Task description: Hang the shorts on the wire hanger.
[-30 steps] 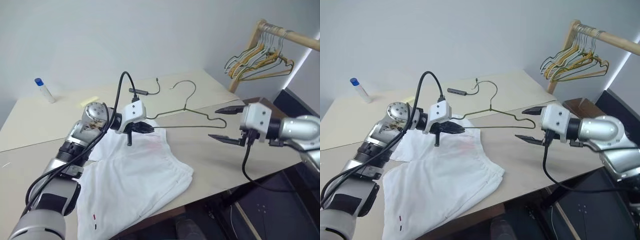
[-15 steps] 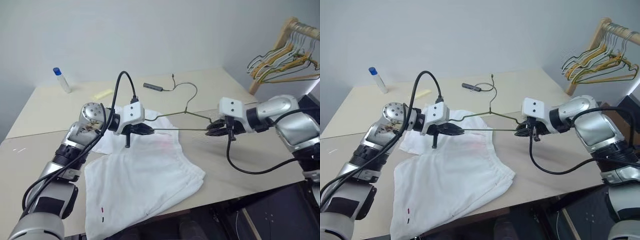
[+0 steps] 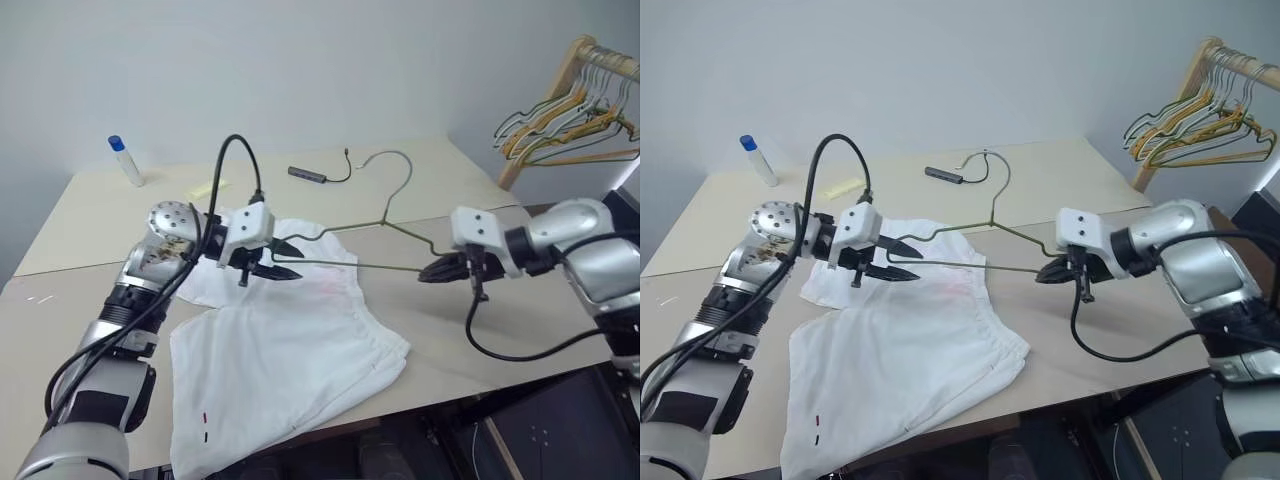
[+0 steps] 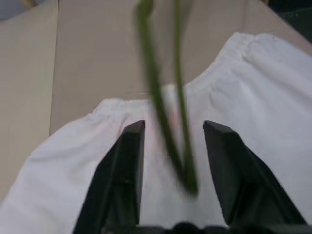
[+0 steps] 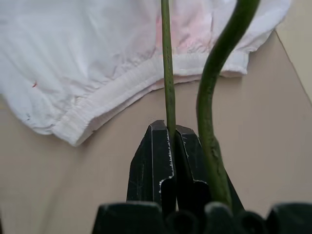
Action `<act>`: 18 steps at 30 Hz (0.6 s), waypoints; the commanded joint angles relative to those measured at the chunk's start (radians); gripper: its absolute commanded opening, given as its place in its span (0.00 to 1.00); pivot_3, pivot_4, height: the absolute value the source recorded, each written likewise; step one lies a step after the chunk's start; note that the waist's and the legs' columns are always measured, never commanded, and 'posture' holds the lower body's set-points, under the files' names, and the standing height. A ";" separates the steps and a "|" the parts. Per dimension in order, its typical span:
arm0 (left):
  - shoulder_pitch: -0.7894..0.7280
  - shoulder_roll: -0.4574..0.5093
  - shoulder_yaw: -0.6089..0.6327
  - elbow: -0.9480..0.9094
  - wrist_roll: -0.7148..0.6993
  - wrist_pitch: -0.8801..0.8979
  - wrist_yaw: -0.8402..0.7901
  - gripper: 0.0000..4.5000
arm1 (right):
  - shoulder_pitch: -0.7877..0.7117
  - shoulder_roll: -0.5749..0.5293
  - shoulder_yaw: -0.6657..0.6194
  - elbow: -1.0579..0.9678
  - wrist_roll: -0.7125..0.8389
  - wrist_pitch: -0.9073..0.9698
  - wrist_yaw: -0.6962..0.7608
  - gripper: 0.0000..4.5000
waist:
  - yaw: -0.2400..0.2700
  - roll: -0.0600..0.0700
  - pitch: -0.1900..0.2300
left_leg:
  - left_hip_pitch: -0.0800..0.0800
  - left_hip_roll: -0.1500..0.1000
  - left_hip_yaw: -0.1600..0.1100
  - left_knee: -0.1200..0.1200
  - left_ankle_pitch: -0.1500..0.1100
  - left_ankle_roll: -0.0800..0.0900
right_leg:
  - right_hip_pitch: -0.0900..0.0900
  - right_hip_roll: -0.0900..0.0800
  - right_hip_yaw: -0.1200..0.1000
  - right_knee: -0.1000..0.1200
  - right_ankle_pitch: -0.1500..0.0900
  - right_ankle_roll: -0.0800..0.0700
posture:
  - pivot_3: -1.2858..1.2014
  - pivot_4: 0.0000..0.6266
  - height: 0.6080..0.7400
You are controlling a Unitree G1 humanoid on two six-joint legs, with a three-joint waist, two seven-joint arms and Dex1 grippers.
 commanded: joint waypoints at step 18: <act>0.335 0.094 0.223 -0.567 -0.308 0.416 0.068 0.99 | 0.316 0.087 -0.191 0.072 0.294 0.727 -0.232 0.00 | 0.004 0.007 -0.006 | 0.018 0.005 0.002 -0.003 0.000 0.001 | 0.020 0.003 0.001 -0.005 -0.001 0.001 | 0.46 0.00 1.00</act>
